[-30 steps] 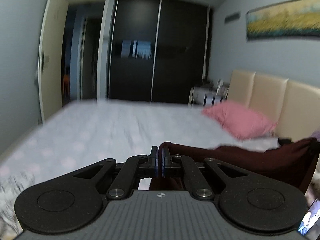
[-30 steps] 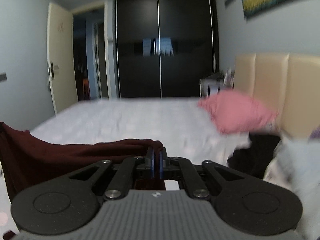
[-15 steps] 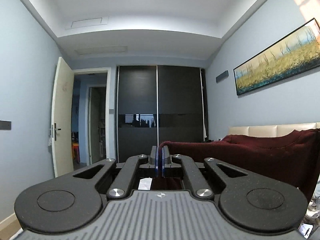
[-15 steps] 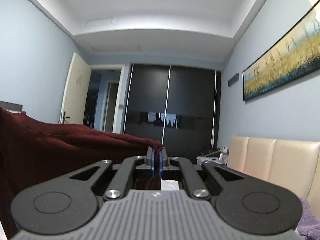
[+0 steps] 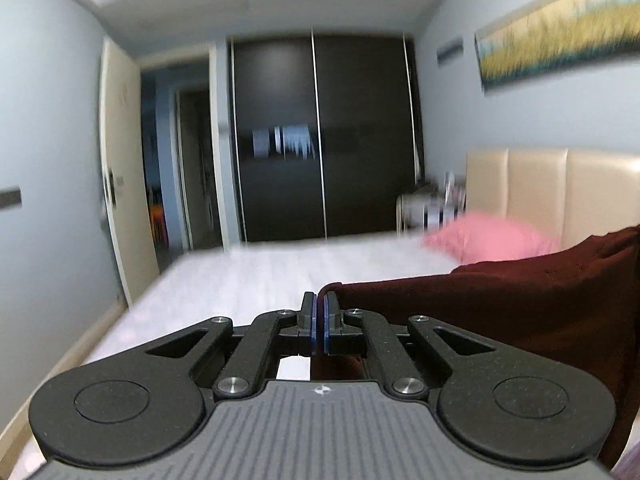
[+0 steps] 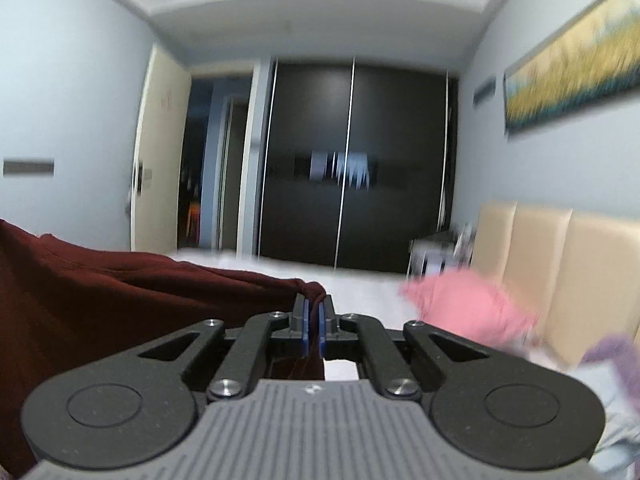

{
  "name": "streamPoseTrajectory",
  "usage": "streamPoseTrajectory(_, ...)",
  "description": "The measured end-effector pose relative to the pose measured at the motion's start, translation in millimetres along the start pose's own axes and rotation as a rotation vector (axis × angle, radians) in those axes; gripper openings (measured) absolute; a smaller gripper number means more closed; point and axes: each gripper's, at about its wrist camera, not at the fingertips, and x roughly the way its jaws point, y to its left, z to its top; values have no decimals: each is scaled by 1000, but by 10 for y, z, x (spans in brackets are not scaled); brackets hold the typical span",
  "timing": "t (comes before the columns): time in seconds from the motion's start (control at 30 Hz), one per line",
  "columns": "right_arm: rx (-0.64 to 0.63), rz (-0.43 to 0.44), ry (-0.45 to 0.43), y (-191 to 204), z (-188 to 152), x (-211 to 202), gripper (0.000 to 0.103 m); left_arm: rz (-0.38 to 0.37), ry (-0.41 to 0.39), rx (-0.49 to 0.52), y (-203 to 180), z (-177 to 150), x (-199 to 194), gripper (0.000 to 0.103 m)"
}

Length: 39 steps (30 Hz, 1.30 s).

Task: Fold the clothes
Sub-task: 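Grasp the sweater edges with both tools and lift it up, then spread the sweater flat on the bed and open both tools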

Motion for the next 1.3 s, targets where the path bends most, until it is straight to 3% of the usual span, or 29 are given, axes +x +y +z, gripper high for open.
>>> streamPoseTrajectory(0.13,-30,6,178,4,-445,758,6,5,177,41,0,-361,985,2)
streamPoseTrajectory(0.4,-25,-30,442,-89,-1268,2458,6,34,382,99,-79,-998,2744,2)
streamPoseTrajectory(0.57,-27,-37,591,-115,-1897,3270,6,22,515,81,24,-1705,3319,2)
streamPoseTrajectory(0.73,-17,-14,714,-127,-2372,3733,6,-15,619,102,24,-2062,3650,3)
streamPoseTrajectory(0.87,-41,36,762,-132,-2522,3869,9,-38,647,100,80,-2133,3619,9)
streamPoseTrajectory(0.93,-51,56,769,-158,-2495,3881,19,-60,647,95,74,-2104,3641,19)
streamPoseTrajectory(0.97,-58,58,762,-162,-2451,3867,33,-77,642,92,65,-2069,3654,29)
streamPoseTrajectory(1.0,-64,59,755,-168,-2404,3852,39,-93,637,89,56,-2034,3667,38)
streamPoseTrajectory(1.07,-65,82,724,-174,-2292,3814,39,-127,628,82,37,-1964,3693,44)
streamPoseTrajectory(1.17,-64,132,668,-156,-2111,3789,39,-177,613,72,9,-1859,3733,46)
streamPoseTrajectory(1.3,-56,203,659,15,-2068,3973,40,-244,594,59,-31,-1724,3788,46)
